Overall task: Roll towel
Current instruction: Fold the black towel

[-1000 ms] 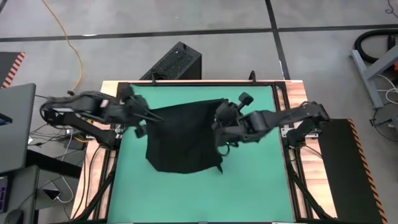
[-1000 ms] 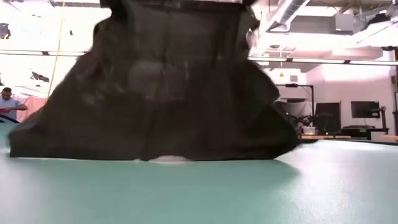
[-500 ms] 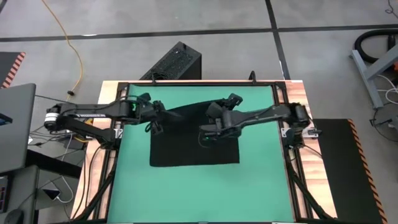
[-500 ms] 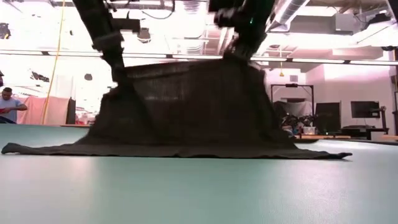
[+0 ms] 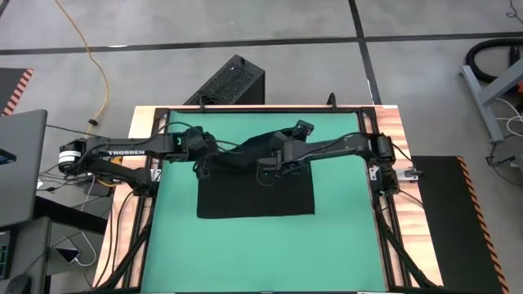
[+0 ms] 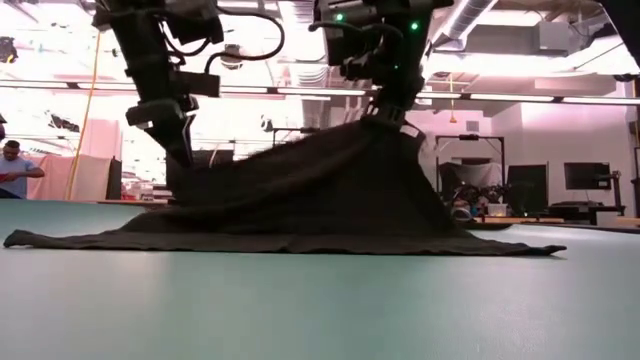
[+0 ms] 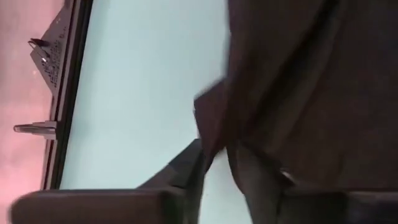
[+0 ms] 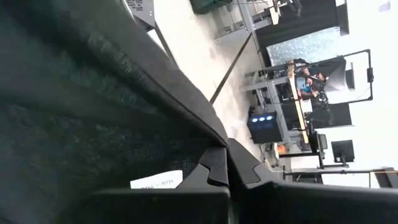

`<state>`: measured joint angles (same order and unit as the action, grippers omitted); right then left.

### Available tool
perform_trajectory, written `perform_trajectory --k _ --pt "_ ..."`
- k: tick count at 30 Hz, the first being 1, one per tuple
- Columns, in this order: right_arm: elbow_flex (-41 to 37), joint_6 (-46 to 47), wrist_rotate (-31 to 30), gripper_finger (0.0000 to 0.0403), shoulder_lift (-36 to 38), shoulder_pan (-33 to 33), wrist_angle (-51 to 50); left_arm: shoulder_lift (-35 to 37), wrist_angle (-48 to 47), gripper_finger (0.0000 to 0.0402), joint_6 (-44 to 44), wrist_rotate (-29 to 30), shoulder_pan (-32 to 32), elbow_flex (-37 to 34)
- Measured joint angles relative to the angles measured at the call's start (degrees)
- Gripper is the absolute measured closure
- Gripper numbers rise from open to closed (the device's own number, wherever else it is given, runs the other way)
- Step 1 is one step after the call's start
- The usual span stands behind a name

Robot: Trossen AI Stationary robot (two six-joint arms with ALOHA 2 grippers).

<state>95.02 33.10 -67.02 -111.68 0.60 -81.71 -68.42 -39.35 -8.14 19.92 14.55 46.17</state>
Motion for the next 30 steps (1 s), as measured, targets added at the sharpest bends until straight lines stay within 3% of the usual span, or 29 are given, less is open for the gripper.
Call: perform_trajectory --k 6,12,14,17,18,23,30 --pt "0.0 -0.1 0.3 0.0401 0.5 0.0 0.0 0.0 1.0 0.0244 3.4 4.0 0.4 0.0" --pt "0.0 -0.2 1.4 0.0401 0.5 0.0 0.9 0.0 8.9 0.0236 -0.3 -1.0 2.5 -1.3" --pt "0.0 -0.2 1.4 0.0401 0.5 0.0 0.9 0.0 14.3 0.0236 -4.0 -4.9 4.8 -3.1" --pt "0.0 -0.4 2.1 0.0401 0.5 0.0 1.0 -1.3 20.2 0.0236 -9.3 -18.2 9.7 -4.8" --pt "0.0 -0.5 2.6 0.0401 0.5 0.0 1.0 -2.0 22.0 0.0236 -10.3 -20.1 11.3 -5.1" --pt "0.0 -0.6 2.9 0.0401 0.5 -0.1 1.0 -7.1 31.3 0.0236 -13.2 -21.7 19.5 -3.9" --pt "0.0 -0.6 2.8 0.0401 0.4 -0.1 1.2 -18.1 33.8 0.0236 -14.8 -32.6 28.8 2.1"
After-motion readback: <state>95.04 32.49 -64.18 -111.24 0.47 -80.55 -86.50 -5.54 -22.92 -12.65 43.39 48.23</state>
